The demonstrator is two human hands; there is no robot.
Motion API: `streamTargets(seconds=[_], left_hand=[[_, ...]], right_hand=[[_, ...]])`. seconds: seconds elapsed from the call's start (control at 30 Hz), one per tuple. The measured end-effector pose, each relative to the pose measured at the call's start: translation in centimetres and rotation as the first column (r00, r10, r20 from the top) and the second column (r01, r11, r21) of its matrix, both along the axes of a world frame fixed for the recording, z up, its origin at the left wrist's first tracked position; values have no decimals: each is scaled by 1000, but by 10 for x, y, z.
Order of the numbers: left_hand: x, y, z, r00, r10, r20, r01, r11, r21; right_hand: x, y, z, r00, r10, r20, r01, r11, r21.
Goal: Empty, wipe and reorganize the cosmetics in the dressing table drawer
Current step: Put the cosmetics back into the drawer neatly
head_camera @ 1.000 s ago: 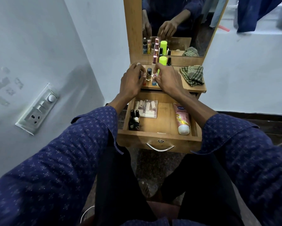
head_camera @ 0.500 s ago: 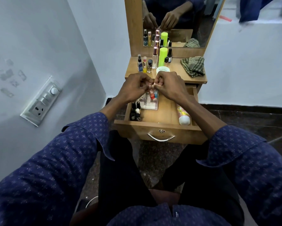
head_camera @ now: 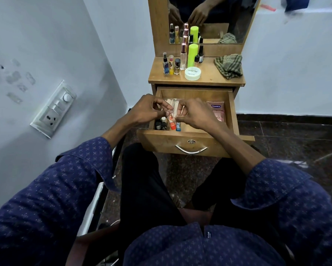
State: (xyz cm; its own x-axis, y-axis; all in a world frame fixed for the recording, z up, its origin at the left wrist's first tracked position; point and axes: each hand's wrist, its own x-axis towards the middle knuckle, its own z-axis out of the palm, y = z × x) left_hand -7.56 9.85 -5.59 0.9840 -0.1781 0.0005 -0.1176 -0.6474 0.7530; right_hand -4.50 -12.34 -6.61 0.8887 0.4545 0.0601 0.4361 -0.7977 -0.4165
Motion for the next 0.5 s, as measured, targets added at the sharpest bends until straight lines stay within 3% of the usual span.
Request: streamTargets(seconds=[0.5], left_hand=[[-11,12,-3,995,-103,13,97,964,249]], right_hand=[[-16,23,-14,988,-8,-152,25,994,106]])
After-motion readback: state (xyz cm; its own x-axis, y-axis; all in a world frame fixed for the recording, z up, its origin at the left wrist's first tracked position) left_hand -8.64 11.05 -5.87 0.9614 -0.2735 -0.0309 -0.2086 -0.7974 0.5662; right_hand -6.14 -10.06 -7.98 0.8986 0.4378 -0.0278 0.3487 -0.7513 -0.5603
